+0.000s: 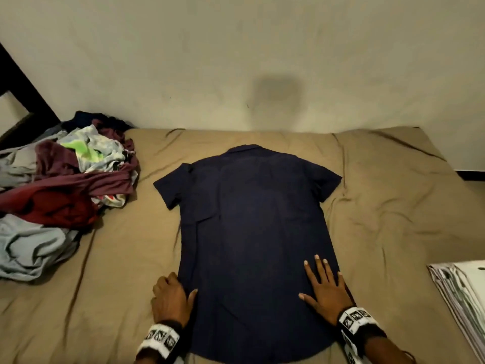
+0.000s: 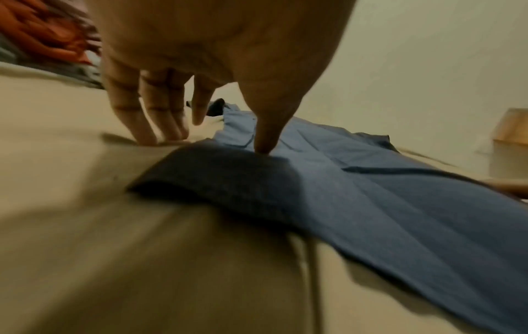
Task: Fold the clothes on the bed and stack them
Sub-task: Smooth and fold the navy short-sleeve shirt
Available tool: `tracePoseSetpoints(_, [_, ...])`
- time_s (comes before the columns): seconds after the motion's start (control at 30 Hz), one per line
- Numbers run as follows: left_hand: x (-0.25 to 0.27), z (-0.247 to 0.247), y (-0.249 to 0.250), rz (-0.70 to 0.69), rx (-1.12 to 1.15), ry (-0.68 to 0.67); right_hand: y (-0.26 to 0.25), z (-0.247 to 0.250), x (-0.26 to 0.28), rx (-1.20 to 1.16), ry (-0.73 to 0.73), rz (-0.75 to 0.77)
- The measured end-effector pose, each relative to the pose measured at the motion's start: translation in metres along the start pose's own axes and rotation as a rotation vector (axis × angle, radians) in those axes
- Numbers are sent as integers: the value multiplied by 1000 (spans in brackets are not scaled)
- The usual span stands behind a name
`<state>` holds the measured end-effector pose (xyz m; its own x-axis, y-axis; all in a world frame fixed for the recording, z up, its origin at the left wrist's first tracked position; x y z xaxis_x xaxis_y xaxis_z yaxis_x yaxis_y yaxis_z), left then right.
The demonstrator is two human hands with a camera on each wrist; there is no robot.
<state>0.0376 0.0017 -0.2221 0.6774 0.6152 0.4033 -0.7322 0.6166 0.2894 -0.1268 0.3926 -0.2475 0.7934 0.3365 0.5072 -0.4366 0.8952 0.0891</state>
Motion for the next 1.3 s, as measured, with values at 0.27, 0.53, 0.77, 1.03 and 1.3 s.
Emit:
tracePoseSetpoints(0.27, [41, -12, -30, 155, 452, -60, 50, -24, 62, -583, 283, -506])
tracePoseSetpoints(0.53, [48, -15, -63, 313, 1224, -98, 75, -22, 73, -1561, 205, -573])
tracePoseSetpoints(0.77, [76, -7, -70, 367, 1421, -200, 68, -30, 93, -1766, 221, -647])
tracePoseSetpoints(1.03, [87, -16, -86, 422, 1465, -157, 63, -44, 104, -1663, 135, -704])
tracePoseSetpoints(1.3, [90, -17, -104, 483, 1139, -18, 59, -67, 112, -1518, 142, -753])
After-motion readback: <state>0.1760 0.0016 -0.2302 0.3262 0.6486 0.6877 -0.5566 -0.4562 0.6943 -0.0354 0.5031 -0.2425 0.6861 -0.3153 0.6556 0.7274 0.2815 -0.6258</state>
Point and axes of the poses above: each hand's wrist, its own x-axis away from the middle knuckle, its own z-axis out of the back of the hand, y = z × x, the point moved 5 cm from there along -x, towards the middle knuckle, and after that the axes turned 6 degrees about x, right-handed, at the moved point
